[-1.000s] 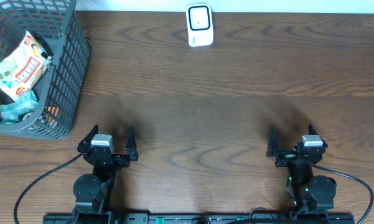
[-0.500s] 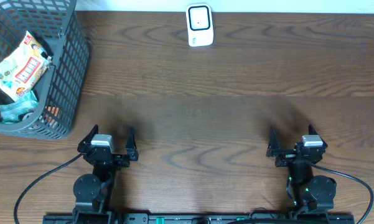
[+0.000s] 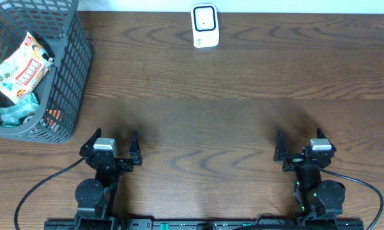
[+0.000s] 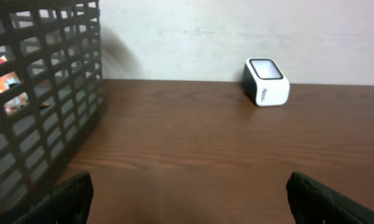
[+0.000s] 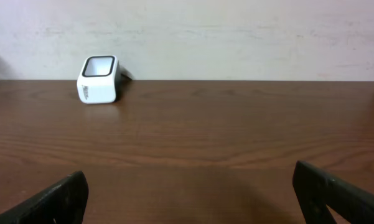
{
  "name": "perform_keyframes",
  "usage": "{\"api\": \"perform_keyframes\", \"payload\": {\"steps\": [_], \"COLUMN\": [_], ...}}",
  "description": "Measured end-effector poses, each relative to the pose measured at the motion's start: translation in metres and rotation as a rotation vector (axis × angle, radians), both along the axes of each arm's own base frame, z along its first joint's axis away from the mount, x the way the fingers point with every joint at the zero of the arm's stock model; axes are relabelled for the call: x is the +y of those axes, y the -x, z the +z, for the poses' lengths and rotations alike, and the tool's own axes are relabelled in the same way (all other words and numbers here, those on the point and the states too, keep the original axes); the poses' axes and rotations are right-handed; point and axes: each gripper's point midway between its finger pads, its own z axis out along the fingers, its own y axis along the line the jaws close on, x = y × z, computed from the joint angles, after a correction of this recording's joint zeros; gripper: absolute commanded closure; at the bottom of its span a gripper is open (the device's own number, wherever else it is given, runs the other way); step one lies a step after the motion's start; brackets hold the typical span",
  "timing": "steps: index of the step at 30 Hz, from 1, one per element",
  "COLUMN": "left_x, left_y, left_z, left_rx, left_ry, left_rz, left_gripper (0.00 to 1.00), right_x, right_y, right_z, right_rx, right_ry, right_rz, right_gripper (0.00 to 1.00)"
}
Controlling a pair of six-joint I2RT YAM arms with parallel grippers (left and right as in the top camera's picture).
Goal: Scan the item barcode
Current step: 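Move the left gripper up and into the grey mesh basket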
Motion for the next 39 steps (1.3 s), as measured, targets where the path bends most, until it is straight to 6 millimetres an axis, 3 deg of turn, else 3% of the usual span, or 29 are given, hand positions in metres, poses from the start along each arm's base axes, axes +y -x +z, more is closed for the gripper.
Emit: {"api": "perform_keyframes", "payload": {"steps": [3, 6, 10, 15, 21, 25, 30, 35, 39], "left_x": [-0.012, -0.025, -0.035, -0.028, -0.015, -0.012, -0.023, -0.054, -0.082], "left_y": [0.001, 0.004, 0.018, 0.052, 0.07, 0.056, 0.005, -0.032, -0.053], "left_z": [0.008, 0.032, 0.094, 0.162, 0.195, 0.221, 0.229, 0.234, 0.249], "left_rx": [-0.031, -0.132, -0.392, -0.714, -0.848, -0.766, -0.398, -0.058, -0.001], "left_ry": [0.028, 0.045, 0.049, 0.042, 0.057, 0.038, -0.024, -0.129, -0.136], "left_rz": [-0.067, -0.15, -0.217, -0.195, -0.125, -0.097, -0.134, -0.317, -0.496], "left_gripper": [0.02, 0.03, 0.03, 0.02, 0.02, 0.02, 0.02, 0.02, 0.02], "right_x": [0.0, 0.0, 0.0, 0.0, 0.0, 0.0, 0.0, 0.0, 0.0], "right_y": [0.0, 0.0, 0.0, 0.0, 0.0, 0.0, 0.0, 0.0, 0.0], "right_z": [0.0, 0.0, 0.0, 0.0, 0.0, -0.001, 0.0, 0.0, 0.0], "right_rx": [0.0, 0.0, 0.0, 0.0, 0.0, 0.002, 0.0, 0.001, 0.0], "right_ry": [0.0, 0.0, 0.0, 0.0, 0.0, 0.0, 0.0, 0.0, 0.0], "right_rz": [0.0, 0.0, 0.0, 0.0, 0.0, 0.0, 0.0, 0.0, 0.0], "right_gripper": [0.01, 0.01, 0.01, 0.01, 0.01, 0.01, 0.01, 0.01, 0.01]}}
